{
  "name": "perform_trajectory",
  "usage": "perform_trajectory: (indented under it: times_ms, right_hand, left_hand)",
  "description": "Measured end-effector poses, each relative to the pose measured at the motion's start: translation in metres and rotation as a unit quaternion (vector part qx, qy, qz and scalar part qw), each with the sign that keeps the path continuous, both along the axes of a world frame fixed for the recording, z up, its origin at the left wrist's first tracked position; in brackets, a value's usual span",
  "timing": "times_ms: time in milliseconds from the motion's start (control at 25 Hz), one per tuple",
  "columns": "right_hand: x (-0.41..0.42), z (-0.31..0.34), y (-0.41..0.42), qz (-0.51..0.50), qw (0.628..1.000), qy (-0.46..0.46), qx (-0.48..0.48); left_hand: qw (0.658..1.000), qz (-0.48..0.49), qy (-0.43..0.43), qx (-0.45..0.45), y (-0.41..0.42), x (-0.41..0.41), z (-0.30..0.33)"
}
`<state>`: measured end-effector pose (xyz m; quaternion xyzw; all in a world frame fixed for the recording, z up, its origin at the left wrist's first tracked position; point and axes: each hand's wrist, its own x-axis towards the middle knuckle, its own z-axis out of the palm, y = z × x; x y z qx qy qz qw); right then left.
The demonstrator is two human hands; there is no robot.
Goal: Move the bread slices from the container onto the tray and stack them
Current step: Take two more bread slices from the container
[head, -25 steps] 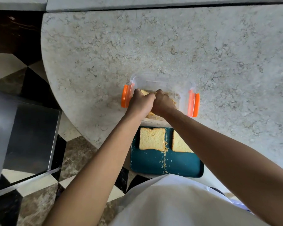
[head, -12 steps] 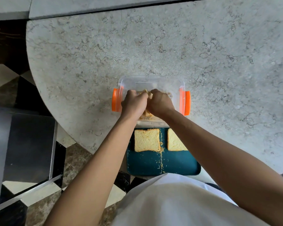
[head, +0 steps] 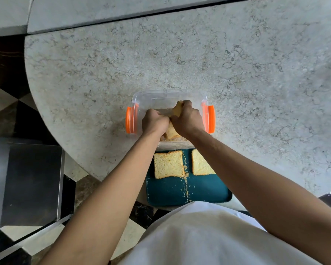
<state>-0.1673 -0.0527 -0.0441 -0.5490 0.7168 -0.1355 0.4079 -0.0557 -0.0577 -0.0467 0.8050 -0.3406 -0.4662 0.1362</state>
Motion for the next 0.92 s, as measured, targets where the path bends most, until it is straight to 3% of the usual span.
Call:
perform_trajectory:
  times_ms: [160,280,480,680,800,920]
  right_hand:
    - [-0.002,0.004,0.001,0.029,0.999,0.033,0.003]
    - [-0.009,0.017,0.006,0.018,0.999,0.009,-0.031]
    - [-0.045,0.05,0.037,-0.082,0.983,-0.145,-0.083]
    - [-0.094,0.06,0.087,-0.188,0.898,-0.397,-0.014]
    - [-0.117,0.054,0.121,-0.184,0.884,-0.43,0.001]
    - [-0.13,0.039,0.151,-0.167,0.896,-0.41,0.03]
  left_hand:
    - [1.0,-0.003,-0.015,-0.023,0.0,0.001,-0.001]
    - [0.996,0.029,0.011,-0.084,0.005,0.005,0.011]
    - [0.965,0.147,0.148,-0.159,0.041,0.028,0.045]
    - [0.917,0.192,0.313,-0.155,0.096,0.053,0.075]
    - [0.894,0.164,0.39,-0.146,0.133,0.063,0.078]
    - [0.896,0.152,0.402,-0.11,0.166,0.065,0.062]
